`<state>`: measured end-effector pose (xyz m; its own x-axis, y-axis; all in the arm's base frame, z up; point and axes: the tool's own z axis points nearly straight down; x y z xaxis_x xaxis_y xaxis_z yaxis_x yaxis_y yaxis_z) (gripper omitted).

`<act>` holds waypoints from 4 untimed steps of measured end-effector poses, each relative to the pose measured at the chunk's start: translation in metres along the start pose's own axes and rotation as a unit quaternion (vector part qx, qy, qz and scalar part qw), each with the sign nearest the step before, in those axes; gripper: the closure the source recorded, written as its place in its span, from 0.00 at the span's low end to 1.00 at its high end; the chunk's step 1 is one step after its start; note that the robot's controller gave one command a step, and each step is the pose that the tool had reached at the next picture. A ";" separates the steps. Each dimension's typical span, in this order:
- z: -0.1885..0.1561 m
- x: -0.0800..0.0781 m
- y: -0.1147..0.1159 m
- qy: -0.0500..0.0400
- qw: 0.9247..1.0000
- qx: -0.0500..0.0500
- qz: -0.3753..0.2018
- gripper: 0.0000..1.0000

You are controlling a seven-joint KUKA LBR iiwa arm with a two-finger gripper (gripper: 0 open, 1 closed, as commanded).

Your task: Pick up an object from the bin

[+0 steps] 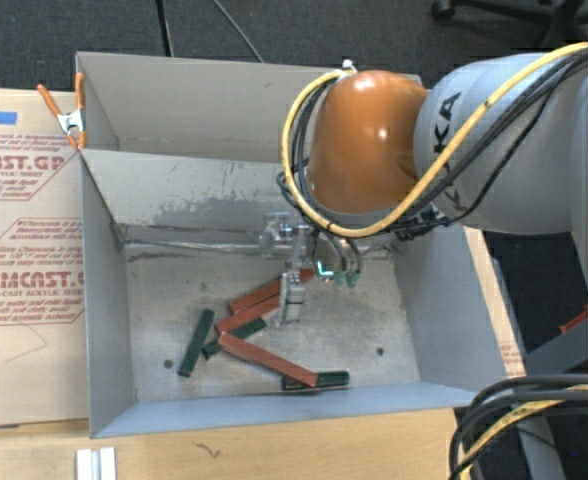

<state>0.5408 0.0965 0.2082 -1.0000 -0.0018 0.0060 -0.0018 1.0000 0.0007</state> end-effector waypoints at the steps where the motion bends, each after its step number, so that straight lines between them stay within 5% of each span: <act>1: 0.139 0.019 -0.026 0.002 0.998 0.000 -0.064 0.00; 2: 0.132 0.013 -0.025 -0.010 0.998 -0.001 -0.063 1.00; 3: 0.138 0.017 -0.026 -0.004 0.998 0.000 -0.064 0.00; 4: 0.133 0.016 -0.025 -0.003 0.998 -0.001 -0.064 1.00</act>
Offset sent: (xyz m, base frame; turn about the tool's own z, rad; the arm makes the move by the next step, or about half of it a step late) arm -0.0188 -0.0266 -0.1382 -0.1274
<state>0.5239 0.0714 0.0754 -0.9916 -0.1296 0.0008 -0.1296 0.9916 0.0023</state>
